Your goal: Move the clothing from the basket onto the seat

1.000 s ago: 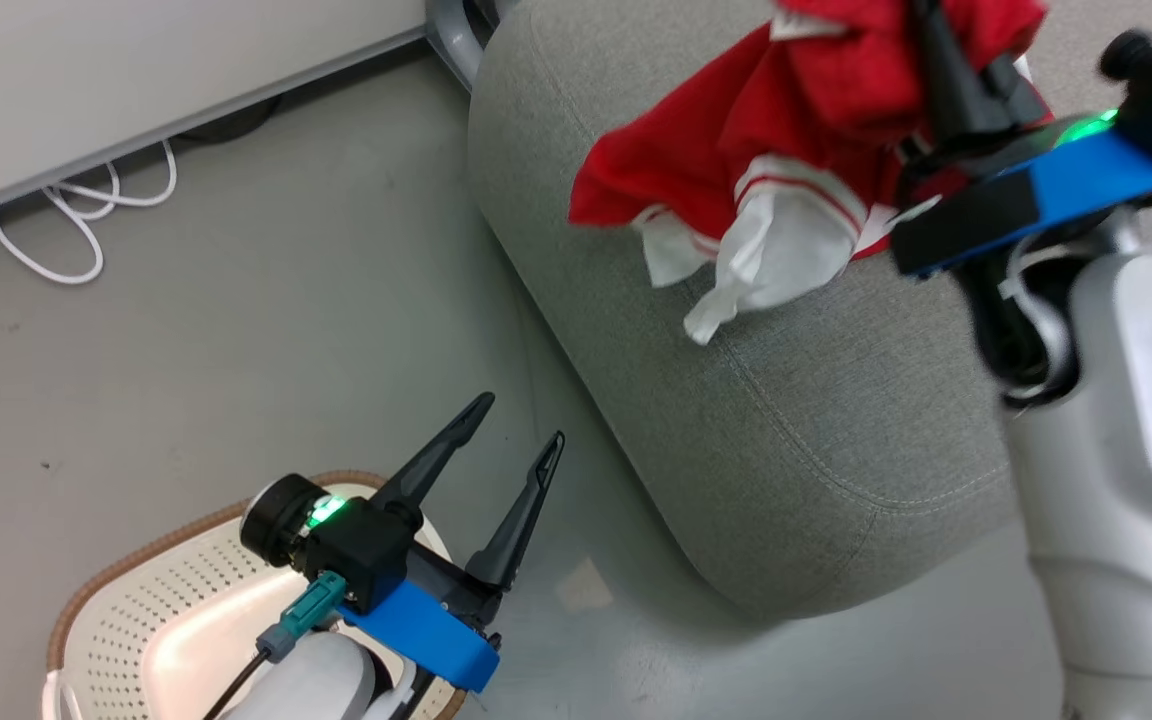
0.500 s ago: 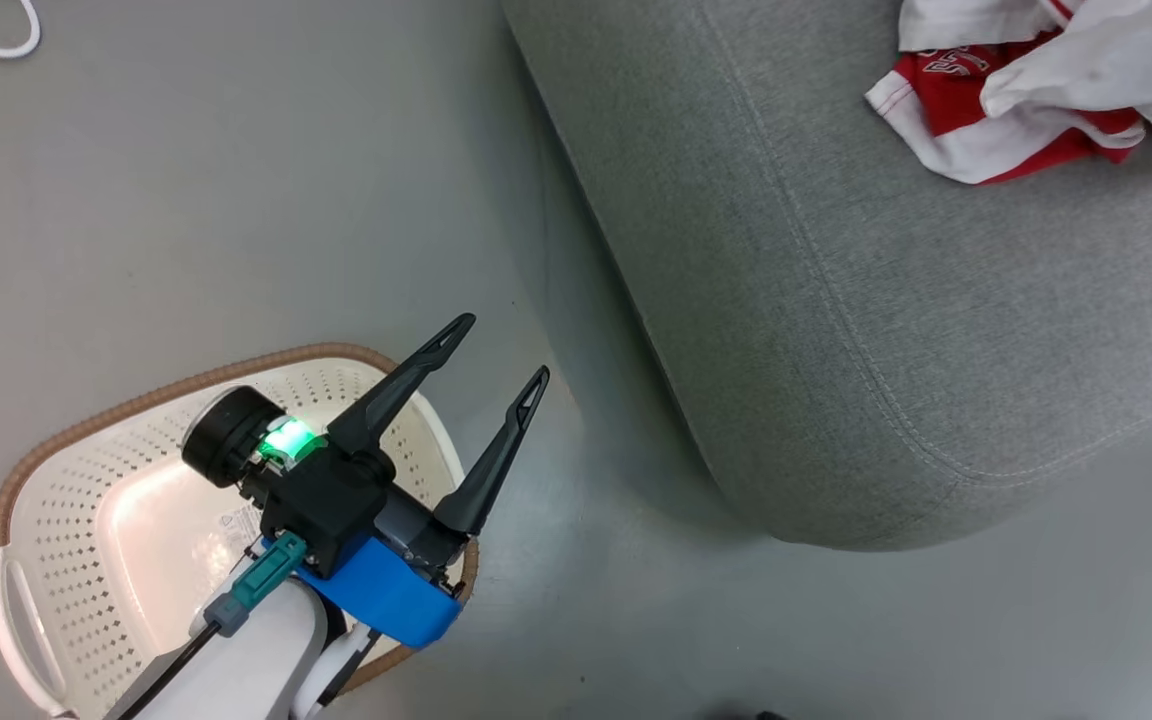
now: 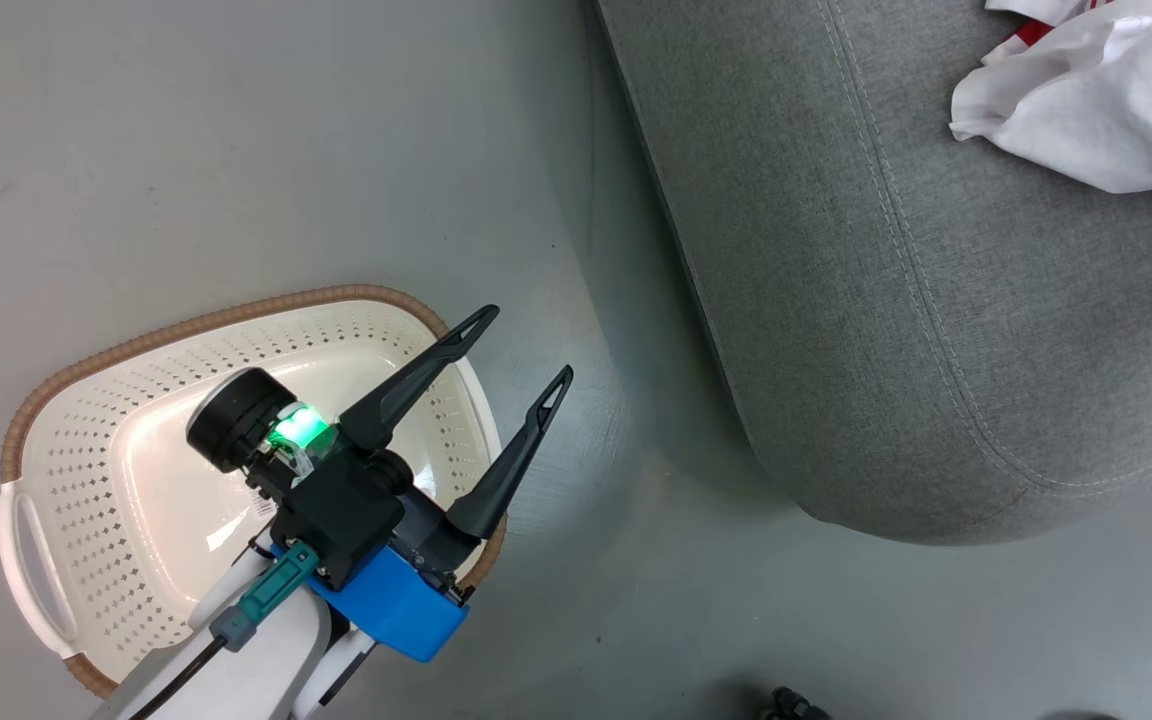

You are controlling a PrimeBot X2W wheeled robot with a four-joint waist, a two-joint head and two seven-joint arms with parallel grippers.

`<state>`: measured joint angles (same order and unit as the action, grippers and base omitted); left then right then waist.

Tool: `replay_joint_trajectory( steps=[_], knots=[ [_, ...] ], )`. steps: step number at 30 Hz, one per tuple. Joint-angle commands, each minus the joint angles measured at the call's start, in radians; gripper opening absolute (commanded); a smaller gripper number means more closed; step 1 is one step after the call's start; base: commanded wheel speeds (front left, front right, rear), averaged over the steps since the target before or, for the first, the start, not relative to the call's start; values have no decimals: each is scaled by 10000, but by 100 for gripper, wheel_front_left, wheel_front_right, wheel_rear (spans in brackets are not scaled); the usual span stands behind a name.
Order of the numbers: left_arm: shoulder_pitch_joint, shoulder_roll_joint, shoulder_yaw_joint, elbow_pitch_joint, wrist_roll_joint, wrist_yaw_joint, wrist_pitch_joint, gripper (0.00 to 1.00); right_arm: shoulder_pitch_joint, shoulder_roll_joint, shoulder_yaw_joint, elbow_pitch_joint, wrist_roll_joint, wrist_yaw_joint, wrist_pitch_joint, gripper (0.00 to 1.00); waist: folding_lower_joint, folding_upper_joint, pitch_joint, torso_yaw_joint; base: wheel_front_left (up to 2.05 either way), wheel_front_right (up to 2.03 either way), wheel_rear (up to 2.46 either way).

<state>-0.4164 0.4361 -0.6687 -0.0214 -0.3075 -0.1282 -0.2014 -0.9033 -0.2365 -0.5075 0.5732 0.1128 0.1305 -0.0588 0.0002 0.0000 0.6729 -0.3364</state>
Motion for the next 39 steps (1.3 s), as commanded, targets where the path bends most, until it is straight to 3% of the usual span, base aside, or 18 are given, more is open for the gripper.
replay_joint_trajectory(
  steps=[1,6,8,9,25,39],
  knots=[
    [-142,-3,-34,-44,42,44,-53,100,126,38,-25,172,-128,5,-66,0,-2,0,-20,29,0,0,0],
    [-121,-32,-76,25,21,68,-119,100,-47,29,-78,828,-576,5,-328,0,-2,0,-97,82,0,0,0],
    [-111,-56,-85,66,-12,55,-159,100,-124,30,-76,968,-665,5,-459,56,-2,0,-172,86,0,0,0],
    [-101,-74,-95,81,-27,52,-200,100,-125,31,-63,1036,-690,5,-509,100,-2,0,-217,84,0,0,0],
    [47,-515,-217,739,-279,61,-561,100,410,-182,383,1490,-595,5,-824,100,-2,0,-1172,201,0,0,0],
    [763,-1576,304,1502,-566,33,-646,100,2503,34,1195,811,-113,5,-1112,100,-2,0,-3050,687,0,0,0]
  ],
)
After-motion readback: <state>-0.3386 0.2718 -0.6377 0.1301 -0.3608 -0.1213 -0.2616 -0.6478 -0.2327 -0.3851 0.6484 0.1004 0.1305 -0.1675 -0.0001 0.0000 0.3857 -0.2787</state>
